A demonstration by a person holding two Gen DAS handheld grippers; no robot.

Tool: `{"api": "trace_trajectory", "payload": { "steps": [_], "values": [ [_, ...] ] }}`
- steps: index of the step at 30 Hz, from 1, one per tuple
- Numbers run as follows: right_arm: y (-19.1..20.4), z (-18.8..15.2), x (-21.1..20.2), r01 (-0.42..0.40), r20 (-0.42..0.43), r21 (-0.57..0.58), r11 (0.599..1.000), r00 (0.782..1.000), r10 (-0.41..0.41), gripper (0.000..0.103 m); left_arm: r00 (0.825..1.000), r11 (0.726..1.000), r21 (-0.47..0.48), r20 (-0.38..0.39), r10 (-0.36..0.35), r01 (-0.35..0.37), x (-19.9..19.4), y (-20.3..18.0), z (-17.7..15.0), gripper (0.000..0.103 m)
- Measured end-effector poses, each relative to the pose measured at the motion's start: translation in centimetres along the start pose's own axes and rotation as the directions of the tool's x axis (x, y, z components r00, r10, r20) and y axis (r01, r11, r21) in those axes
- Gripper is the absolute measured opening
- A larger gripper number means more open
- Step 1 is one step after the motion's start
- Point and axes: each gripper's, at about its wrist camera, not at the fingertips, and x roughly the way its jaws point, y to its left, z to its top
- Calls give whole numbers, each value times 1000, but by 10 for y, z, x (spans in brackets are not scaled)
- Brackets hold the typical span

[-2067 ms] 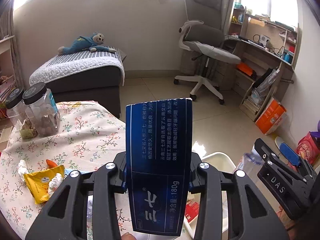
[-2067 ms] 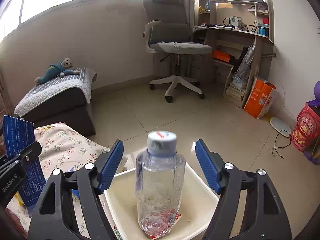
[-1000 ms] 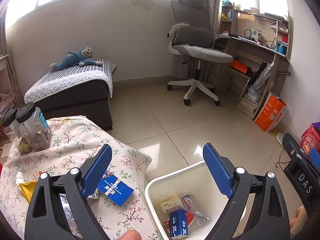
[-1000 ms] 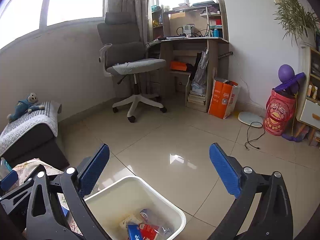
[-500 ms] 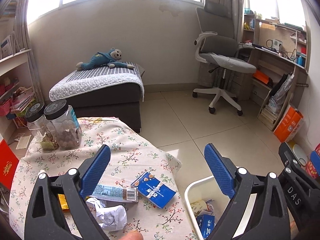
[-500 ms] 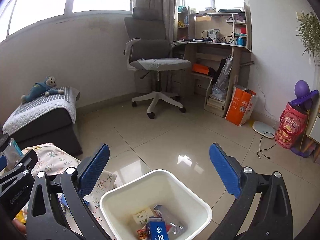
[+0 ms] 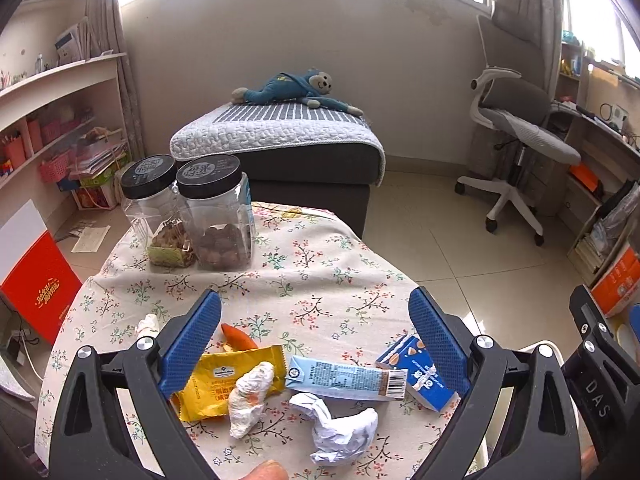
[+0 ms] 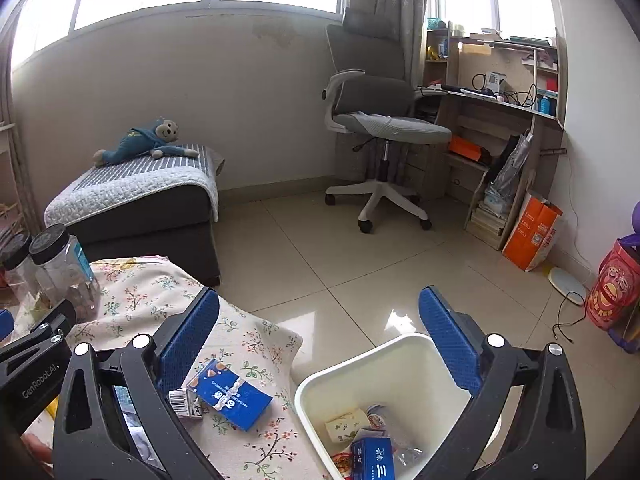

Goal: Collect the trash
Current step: 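Return both tools to the table and grasp the tissue with the left tool, then lift the tissue with the left tool while the right tool grasps crumpled white paper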

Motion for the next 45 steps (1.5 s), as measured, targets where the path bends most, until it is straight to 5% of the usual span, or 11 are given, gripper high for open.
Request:
{"api": "trace_trajectory", "payload": {
  "steps": [6,12,20,23,25,27,29,34,40,43,45],
  "values": [
    [48,-8,9,-71,-57,-63,995,996,67,96,989,991,-45,-82,125,-129,33,63,-7,92],
    [97,-20,16,-148,-108,-167,975,985,131,96,947,960,-99,-220,234,-261,84,137,-14,92],
    [147,-33,14,-316,-198,-264,911,942,270,96,889,941,-239,-443,115,-241,146,206,-40,89],
    [157,-36,18,-326,-233,-285,901,936,265,96,873,944,-256,-484,59,-206,162,213,-52,73],
    [157,-36,26,-321,-261,-279,905,932,250,96,863,951,-241,-503,48,-193,168,212,-59,52],
    [152,-37,40,-334,-325,-254,908,913,245,96,878,960,-196,-470,86,-199,165,209,-58,37],
    [142,-37,53,-363,-401,-191,912,877,265,96,885,960,-213,-461,65,-182,162,209,-57,37],
    [132,-48,62,-488,-578,-123,864,743,338,96,922,957,-252,-385,35,-141,132,210,-35,36],
    [148,-89,47,-533,-669,-295,793,707,227,96,962,970,-242,-270,-44,-24,79,190,6,36],
    [148,-98,51,-528,-679,-295,796,702,214,96,971,984,-178,-234,-46,4,58,177,20,37],
    [148,-103,59,-528,-706,-265,807,676,210,96,973,990,-140,-224,-49,18,44,168,22,37]
  ]
}}
